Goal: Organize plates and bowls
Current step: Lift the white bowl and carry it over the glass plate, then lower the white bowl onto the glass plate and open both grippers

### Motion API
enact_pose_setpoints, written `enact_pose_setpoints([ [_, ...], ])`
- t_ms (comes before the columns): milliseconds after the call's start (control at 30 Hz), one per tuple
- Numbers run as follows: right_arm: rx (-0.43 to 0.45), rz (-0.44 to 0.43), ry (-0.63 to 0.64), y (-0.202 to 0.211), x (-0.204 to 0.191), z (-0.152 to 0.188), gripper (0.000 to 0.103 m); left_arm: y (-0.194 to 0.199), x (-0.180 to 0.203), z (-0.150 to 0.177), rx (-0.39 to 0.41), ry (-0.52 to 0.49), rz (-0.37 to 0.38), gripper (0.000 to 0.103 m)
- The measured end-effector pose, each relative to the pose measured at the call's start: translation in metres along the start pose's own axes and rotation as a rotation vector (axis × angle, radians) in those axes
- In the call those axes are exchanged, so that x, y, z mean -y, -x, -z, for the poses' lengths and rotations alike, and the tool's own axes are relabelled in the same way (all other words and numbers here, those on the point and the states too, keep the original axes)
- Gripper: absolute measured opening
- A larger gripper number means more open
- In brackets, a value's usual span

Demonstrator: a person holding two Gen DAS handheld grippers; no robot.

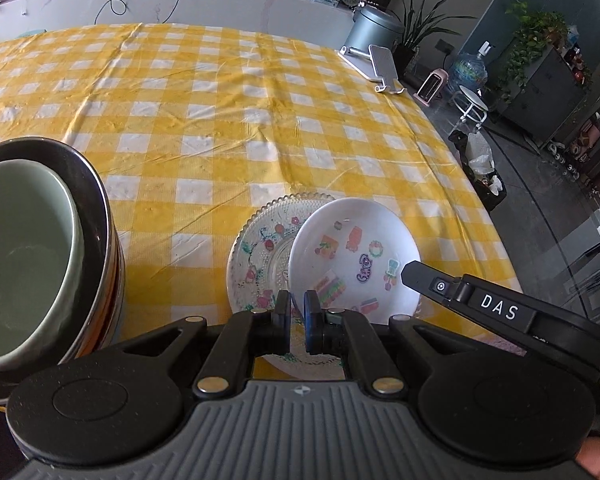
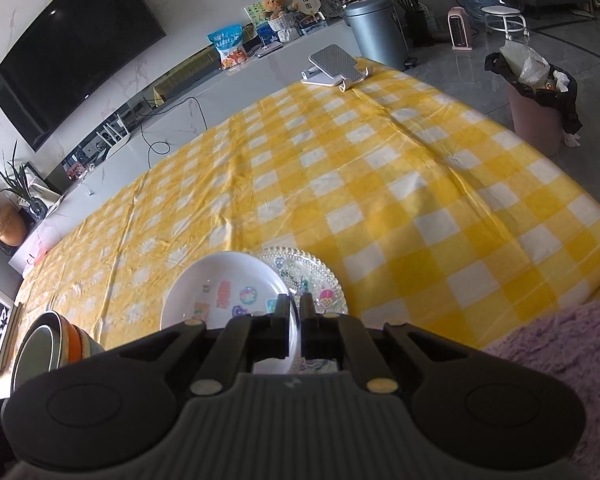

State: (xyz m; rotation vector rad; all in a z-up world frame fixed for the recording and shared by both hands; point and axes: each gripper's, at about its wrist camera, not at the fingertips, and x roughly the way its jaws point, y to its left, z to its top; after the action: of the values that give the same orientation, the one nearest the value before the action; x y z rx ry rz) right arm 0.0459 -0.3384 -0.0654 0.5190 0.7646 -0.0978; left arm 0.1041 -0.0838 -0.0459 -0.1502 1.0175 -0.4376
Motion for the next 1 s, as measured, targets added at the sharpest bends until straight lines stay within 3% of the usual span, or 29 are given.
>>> enact_pose_setpoints([
  [400, -0.051, 0.031, 0.0, -0.02, -0.003, 0.001, 0.002, -0.01, -0.005, -0.001, -0.034, 0.02, -0.009, 0.011],
  [900, -0.053, 0.053, 0.02, -0.022, -0.007, 0.002, 0.004, -0.016, 0.008, -0.001, -0.037, -0.061, -0.063, 0.012],
  [1000, -0.054, 0.041, 0.007, -0.021, -0.005, 0.003, 0.007, -0.014, 0.01, 0.0, -0.033, -0.072, -0.069, 0.02],
])
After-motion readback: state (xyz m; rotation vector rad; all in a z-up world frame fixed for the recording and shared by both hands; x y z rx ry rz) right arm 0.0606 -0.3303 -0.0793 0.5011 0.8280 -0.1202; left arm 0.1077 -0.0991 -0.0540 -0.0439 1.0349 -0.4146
